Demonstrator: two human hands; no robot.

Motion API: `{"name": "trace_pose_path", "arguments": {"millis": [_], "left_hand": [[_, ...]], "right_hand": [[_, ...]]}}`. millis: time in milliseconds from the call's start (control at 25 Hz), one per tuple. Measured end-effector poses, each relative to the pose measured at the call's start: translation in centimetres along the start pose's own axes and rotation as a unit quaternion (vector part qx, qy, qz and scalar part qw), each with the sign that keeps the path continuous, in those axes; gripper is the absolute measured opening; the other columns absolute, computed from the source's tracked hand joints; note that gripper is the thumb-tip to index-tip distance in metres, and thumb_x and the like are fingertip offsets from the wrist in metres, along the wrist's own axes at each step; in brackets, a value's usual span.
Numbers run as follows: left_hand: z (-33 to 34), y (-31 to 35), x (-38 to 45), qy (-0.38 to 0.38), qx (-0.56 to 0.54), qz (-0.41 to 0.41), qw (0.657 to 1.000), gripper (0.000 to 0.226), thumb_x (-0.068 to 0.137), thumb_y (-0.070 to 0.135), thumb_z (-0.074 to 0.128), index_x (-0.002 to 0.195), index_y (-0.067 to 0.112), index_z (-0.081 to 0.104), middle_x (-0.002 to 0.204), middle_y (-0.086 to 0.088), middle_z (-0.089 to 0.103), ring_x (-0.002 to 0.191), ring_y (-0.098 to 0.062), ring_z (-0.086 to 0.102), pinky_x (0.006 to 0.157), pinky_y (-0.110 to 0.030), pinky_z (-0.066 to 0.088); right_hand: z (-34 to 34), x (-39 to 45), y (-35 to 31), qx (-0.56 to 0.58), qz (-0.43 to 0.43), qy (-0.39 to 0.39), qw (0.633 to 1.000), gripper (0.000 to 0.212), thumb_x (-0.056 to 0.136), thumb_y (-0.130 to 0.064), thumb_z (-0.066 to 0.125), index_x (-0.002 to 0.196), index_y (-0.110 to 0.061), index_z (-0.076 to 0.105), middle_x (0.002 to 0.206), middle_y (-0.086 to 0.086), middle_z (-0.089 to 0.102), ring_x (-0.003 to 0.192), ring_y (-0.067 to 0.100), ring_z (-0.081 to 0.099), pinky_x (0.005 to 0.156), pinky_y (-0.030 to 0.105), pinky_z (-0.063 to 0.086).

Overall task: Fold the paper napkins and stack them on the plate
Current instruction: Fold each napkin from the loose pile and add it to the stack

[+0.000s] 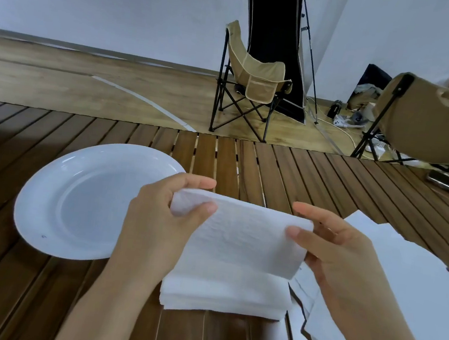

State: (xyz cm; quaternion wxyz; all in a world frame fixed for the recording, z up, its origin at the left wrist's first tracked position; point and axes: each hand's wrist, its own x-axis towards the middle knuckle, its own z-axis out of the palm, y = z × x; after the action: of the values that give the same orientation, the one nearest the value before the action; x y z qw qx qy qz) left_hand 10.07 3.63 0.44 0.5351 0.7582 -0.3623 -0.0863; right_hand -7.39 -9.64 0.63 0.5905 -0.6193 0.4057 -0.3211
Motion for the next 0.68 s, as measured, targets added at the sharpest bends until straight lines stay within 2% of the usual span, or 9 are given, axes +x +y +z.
{"name": "trace_pose_path", "arguments": {"millis": [120,240,320,400,440,520,600,680], "left_hand": [[-0.1,-0.6,0.0,0.001,0.03,-0.002,1.0,0.019,0.075,0.039,0.074,0.094,0.042,0.069,0.093,0.021,0.066,0.093,-0.007,0.06,0.078,-0.025,0.05],[-0.2,-1.0,0.0,0.02,0.075,0.013,0.997,0.006,0.077,0.038,0.072,0.083,0.04,0.07,0.084,0.019,0.067,0.082,-0.007,0.061,0.07,-0.017,0.046],[-0.3,-0.7,-0.1,0.033,0.098,0.019,0.994,0.009,0.079,0.038,0.071,0.075,0.044,0.065,0.084,0.021,0.064,0.081,-0.001,0.058,0.068,-0.01,0.039],[-0.3,-0.4,-0.1,0.048,0.102,0.028,0.993,0.016,0.079,0.042,0.068,0.072,0.05,0.056,0.093,0.02,0.057,0.087,0.001,0.053,0.075,-0.013,0.039],[-0.3,-0.3,-0.1,0.052,0.099,0.03,0.993,0.016,0.079,0.044,0.066,0.073,0.051,0.053,0.094,0.022,0.054,0.088,0.002,0.051,0.077,-0.014,0.039],[-0.3,0.0,0.0,0.043,0.089,0.01,0.995,0.006,0.083,0.046,0.061,0.078,0.047,0.057,0.089,0.026,0.057,0.082,0.004,0.055,0.069,-0.01,0.037],[0.1,-0.4,0.1,0.04,0.106,-0.013,0.993,0.011,0.087,0.045,0.057,0.087,0.035,0.062,0.083,0.02,0.063,0.074,0.002,0.057,0.059,-0.008,0.033],[0.7,-0.9,0.1,0.052,0.13,-0.045,0.989,0.013,0.089,0.042,0.057,0.093,0.029,0.058,0.085,0.013,0.063,0.071,-0.002,0.056,0.056,-0.009,0.031]], "right_hand": [[0.1,0.0,0.2,-0.057,-0.042,0.048,0.996,0.015,0.078,-0.012,0.075,0.089,-0.023,0.076,0.082,0.0,0.074,0.087,0.024,0.068,0.083,0.041,0.056],[0.4,-0.1,0.1,-0.114,-0.092,0.087,0.985,0.011,0.079,-0.013,0.074,0.076,-0.024,0.074,0.072,-0.003,0.072,0.074,0.015,0.066,0.071,0.032,0.053],[0.7,-0.1,-0.1,-0.137,-0.111,0.106,0.979,0.014,0.08,-0.015,0.073,0.073,-0.027,0.072,0.077,-0.006,0.069,0.073,0.005,0.062,0.067,0.023,0.047],[0.7,0.0,-0.3,-0.152,-0.121,0.122,0.973,0.015,0.083,-0.018,0.07,0.075,-0.03,0.069,0.09,-0.006,0.063,0.078,0.005,0.059,0.065,0.021,0.042],[0.7,0.1,-0.3,-0.146,-0.118,0.128,0.974,0.013,0.085,-0.019,0.068,0.076,-0.029,0.067,0.092,-0.005,0.062,0.078,0.006,0.058,0.064,0.022,0.041],[0.8,0.2,-0.3,-0.124,-0.102,0.128,0.979,0.01,0.088,-0.021,0.064,0.078,-0.023,0.065,0.081,-0.002,0.063,0.071,0.011,0.055,0.062,0.026,0.04],[1.0,0.2,0.1,-0.125,-0.072,0.129,0.981,0.01,0.089,-0.022,0.062,0.082,-0.016,0.064,0.073,-0.001,0.061,0.068,0.014,0.051,0.059,0.028,0.039],[1.3,0.3,0.6,-0.131,-0.023,0.124,0.983,0.008,0.088,-0.022,0.064,0.09,-0.015,0.063,0.078,-0.001,0.06,0.069,0.013,0.051,0.059,0.028,0.04]]}}
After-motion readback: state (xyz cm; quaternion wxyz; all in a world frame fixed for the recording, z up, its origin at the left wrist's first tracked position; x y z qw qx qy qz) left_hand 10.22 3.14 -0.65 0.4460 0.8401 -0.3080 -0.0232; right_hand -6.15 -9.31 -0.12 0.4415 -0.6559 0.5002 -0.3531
